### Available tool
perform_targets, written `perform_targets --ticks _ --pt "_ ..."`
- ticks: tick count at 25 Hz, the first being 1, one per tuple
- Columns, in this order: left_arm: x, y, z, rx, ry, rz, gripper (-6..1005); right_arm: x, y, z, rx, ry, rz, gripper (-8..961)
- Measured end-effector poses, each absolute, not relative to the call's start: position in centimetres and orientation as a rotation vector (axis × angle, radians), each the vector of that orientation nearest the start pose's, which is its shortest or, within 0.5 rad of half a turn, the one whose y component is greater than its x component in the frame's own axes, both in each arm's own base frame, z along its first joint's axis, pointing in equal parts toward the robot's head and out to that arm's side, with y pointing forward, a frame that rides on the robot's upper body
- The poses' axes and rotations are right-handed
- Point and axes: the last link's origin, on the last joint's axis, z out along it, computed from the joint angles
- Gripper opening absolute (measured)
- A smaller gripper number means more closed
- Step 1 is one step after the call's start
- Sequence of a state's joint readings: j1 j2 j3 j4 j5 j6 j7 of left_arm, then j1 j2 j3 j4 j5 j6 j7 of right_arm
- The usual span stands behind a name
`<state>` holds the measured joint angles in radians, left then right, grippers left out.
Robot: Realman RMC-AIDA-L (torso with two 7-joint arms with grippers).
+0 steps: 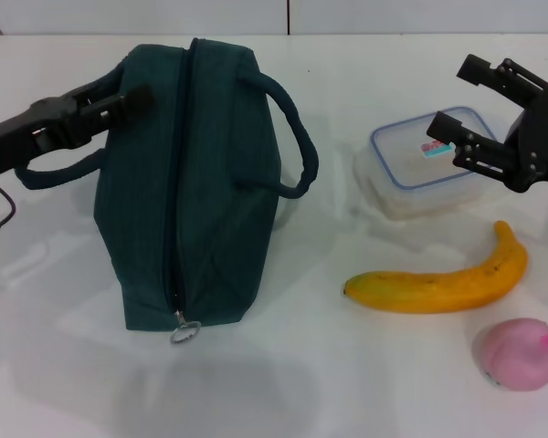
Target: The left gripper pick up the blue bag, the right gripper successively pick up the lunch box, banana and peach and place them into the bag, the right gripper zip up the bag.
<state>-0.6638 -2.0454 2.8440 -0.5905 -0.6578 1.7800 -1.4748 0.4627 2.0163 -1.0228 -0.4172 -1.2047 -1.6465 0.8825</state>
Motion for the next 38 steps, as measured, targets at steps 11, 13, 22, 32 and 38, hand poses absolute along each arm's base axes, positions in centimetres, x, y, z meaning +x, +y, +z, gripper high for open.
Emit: perform_targets --ticks 11,13,22,32,38 --pt "-28.9 33.0 4.9 -2.271 -1.042 -1.115 510 24.3 31.7 1.1 -2.335 0.184 1.238 739" --pt "-28.8 33.1 4.8 -2.277 -1.038 -1.112 499 24.5 31.6 1.0 -2.328 0.202 1.239 737" --pt "-27.7 33.6 3.8 -2.367 -1.042 -1.077 447 26.0 31.6 0.4 -2.156 0.435 1.309 730" --pt "-27.0 33.6 3.1 -2.381 -1.045 -1.133 75 29.5 32.1 0.3 -1.817 1.012 1.424 722" --pt "-27.0 33.5 3.0 -2.381 -1.047 -1.135 40 32.1 32.1 0.7 -1.569 1.328 1.484 717"
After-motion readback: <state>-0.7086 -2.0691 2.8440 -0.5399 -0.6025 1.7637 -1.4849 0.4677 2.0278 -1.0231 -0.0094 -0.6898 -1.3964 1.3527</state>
